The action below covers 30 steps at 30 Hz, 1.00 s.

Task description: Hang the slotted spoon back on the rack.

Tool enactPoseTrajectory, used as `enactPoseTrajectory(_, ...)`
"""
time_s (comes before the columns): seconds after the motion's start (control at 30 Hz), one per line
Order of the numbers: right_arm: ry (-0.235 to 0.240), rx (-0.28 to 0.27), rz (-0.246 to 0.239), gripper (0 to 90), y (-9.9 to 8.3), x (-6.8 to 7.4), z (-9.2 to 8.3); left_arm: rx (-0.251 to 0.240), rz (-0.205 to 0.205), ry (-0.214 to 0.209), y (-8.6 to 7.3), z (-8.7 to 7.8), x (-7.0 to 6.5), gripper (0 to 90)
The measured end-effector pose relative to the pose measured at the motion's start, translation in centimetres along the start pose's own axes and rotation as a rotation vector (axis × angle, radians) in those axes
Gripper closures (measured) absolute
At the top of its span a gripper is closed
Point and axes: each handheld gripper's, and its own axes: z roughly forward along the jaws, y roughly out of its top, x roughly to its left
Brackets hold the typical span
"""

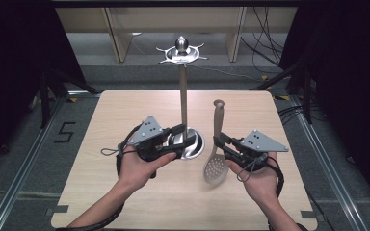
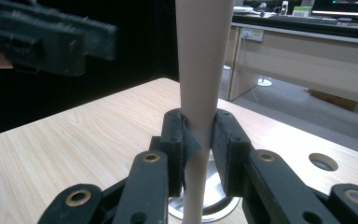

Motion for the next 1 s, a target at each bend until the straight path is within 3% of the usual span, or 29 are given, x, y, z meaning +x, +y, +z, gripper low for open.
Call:
enactPoseTrajectory(0.03,-0.002,-0.010,-0.032,75.9,0.1,0.0,0.2,0.003,0.000,-0.017,0.4,0.9,-0.5,48.7)
enactPoseTrajectory(0.13,0.003,0.000,-0.006,75.9,0.1,0.3,0.3,0.008,-0.008,-0.029,0.6,1.8,-0.9,50.3)
enactPoseTrajectory(0.17,0.003,-0.010,-0.040,75.9,0.1,0.1,0.5,0.013,-0.006,-0.026,0.6,2.2,-0.9,51.0)
enactPoseTrajectory(0.2,0.014,-0.009,-0.012,75.9,0.0,0.3,0.6,0.017,-0.009,-0.023,0.5,2.5,-0.9,51.8)
enactPoseTrajectory(0.3,0.002,0.002,-0.026,75.9,0.0,0.2,0.6,0.023,-0.021,-0.025,0.4,3.2,-0.9,53.2)
enactPoseTrajectory(0.33,0.007,0.012,-0.003,75.9,-0.1,0.4,0.5,0.023,-0.024,-0.030,0.4,3.4,-0.8,54.1)
enactPoseTrajectory(0.37,0.003,0.001,-0.032,75.9,-0.2,0.3,0.7,0.023,-0.030,-0.039,0.3,3.7,-0.9,55.4)
enactPoseTrajectory(0.5,0.023,0.002,-0.025,75.9,-0.2,0.5,0.8,0.028,-0.030,-0.035,0.3,4.1,-1.0,58.9)
enactPoseTrajectory(0.53,-0.001,-0.003,-0.051,75.9,-0.2,0.5,0.8,0.029,-0.022,-0.034,0.4,4.3,-1.0,60.4)
enactPoseTrajectory(0.6,-0.002,0.001,-0.032,75.9,-0.2,0.7,0.8,0.030,-0.019,-0.033,0.5,4.4,-1.0,61.5)
enactPoseTrajectory(0.7,-0.012,0.007,-0.067,75.8,-0.1,0.8,0.9,0.031,-0.016,-0.041,0.6,4.6,-1.1,68.3)
enactPoseTrajectory(0.73,0.000,0.022,-0.038,75.8,-0.2,1.0,0.9,0.032,-0.002,-0.048,0.8,4.6,-1.2,71.8)
enactPoseTrajectory(0.77,-0.005,0.024,-0.048,75.7,-0.2,0.9,0.9,0.032,-0.002,-0.048,0.8,4.6,-1.2,73.3)
enactPoseTrajectory(0.87,-0.028,0.041,-0.043,75.6,-0.3,1.2,0.8,0.043,0.016,-0.038,0.9,4.7,-1.3,74.2)
enactPoseTrajectory(0.93,-0.028,0.035,-0.066,75.2,-0.1,1.0,0.8,0.044,0.022,-0.035,1.0,4.6,-1.4,74.3)
enactPoseTrajectory(0.97,-0.036,0.061,-0.053,69.7,0.1,1.3,0.7,0.044,0.027,-0.036,1.1,4.5,-1.3,74.5)
enactPoseTrajectory(1.0,-0.036,0.061,-0.053,69.7,0.1,1.3,0.7,0.044,0.027,-0.036,1.1,4.5,-1.3,74.5)
